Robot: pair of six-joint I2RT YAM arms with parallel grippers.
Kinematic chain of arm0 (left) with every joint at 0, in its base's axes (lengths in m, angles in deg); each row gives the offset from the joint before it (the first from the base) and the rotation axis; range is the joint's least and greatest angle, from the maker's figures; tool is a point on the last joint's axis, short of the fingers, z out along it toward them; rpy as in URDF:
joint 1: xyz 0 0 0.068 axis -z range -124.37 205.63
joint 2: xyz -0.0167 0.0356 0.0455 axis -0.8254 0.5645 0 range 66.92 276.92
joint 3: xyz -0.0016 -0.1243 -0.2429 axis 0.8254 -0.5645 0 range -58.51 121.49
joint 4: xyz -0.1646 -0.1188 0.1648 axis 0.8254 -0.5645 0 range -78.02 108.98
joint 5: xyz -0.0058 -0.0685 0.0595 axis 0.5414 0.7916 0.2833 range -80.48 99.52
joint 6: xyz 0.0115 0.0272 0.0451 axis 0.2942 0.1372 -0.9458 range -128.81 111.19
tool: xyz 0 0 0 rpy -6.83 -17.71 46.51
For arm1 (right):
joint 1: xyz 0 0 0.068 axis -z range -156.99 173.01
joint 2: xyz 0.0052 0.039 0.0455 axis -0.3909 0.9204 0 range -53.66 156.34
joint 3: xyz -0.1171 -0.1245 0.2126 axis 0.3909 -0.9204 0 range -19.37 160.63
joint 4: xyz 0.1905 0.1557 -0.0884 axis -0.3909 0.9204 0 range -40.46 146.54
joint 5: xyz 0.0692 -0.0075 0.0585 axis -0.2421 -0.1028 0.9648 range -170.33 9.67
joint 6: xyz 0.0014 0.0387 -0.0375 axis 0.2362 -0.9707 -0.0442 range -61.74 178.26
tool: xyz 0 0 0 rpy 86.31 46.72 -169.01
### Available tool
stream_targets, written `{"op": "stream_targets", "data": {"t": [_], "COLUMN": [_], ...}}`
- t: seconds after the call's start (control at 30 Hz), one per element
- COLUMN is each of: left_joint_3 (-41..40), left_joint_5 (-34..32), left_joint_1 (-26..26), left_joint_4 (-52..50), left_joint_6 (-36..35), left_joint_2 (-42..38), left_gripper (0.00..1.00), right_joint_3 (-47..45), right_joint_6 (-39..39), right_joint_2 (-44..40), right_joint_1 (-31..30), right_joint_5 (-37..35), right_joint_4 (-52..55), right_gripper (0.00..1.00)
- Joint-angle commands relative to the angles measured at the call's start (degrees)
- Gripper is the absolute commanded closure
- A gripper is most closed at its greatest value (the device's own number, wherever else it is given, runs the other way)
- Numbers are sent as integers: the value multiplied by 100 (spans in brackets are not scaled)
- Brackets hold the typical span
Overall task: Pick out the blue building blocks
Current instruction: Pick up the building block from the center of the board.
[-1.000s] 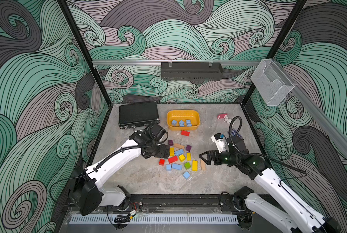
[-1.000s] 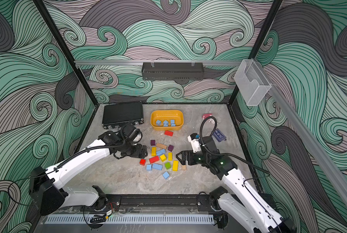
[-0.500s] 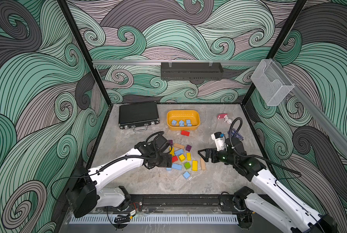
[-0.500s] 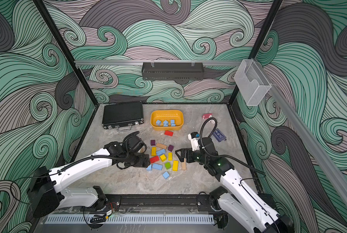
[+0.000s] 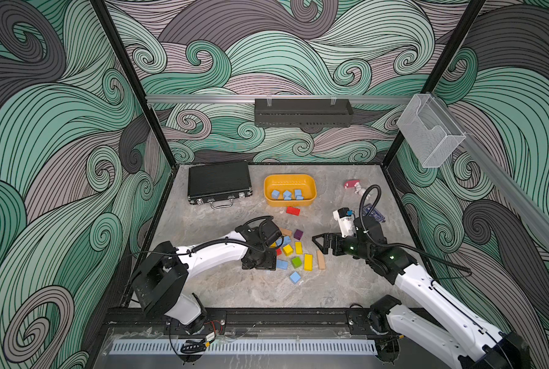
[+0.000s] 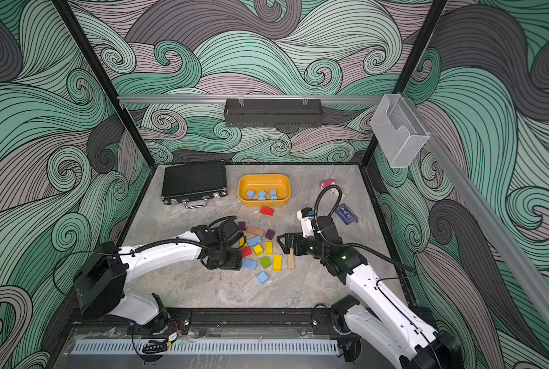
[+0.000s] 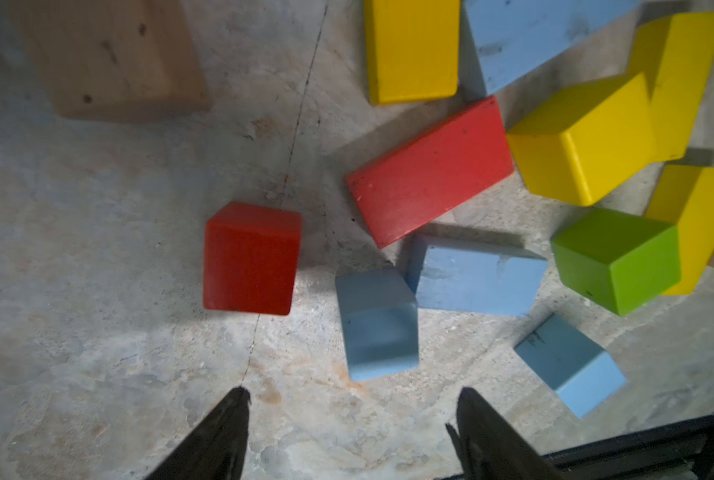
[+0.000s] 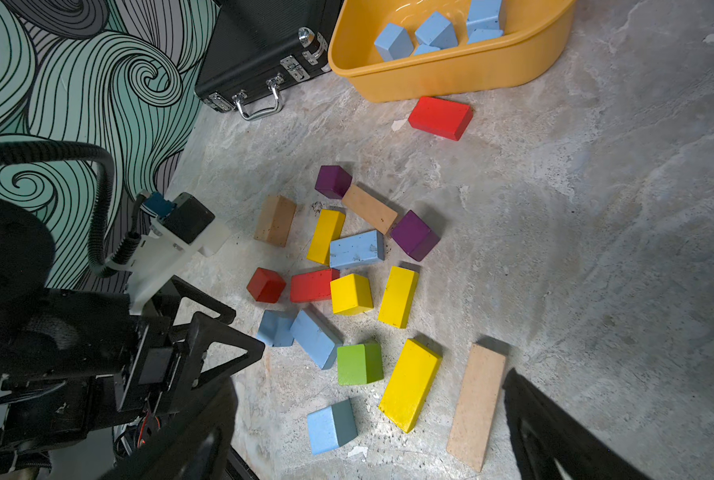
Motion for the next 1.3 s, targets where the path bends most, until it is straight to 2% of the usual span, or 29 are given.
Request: {"op": "stream_targets", "data": {"t": [0.0,0.13,0.33,0.5,1.27], "left_joint_3": [347,561,746,699,769], "left_joint_5": [-106,-173,-282,-193,-180], "left_joint_1": [42,42,43,40,37], "left_joint_4": [-13,-125,-369,-387,-586], "left_joint_6": [45,-90,-178,-168,-291], "left_joint_2": [182,501,858,896,1216], "left_gripper": [24,26,36,43,61], "right_joint_3": [39,94,129,112,177], "right_joint_6": [23,81,160,161,175], "right_joint_2": [25,15,-60,-20,31], "right_joint_1": [-31,-25,-23,-23,-22], "right_joint_5": [-123,-173,-304,-301,-307], "right_joint_4": [-90,-17,111,104,74], "right_gripper": [0,0,0,0,0]}}
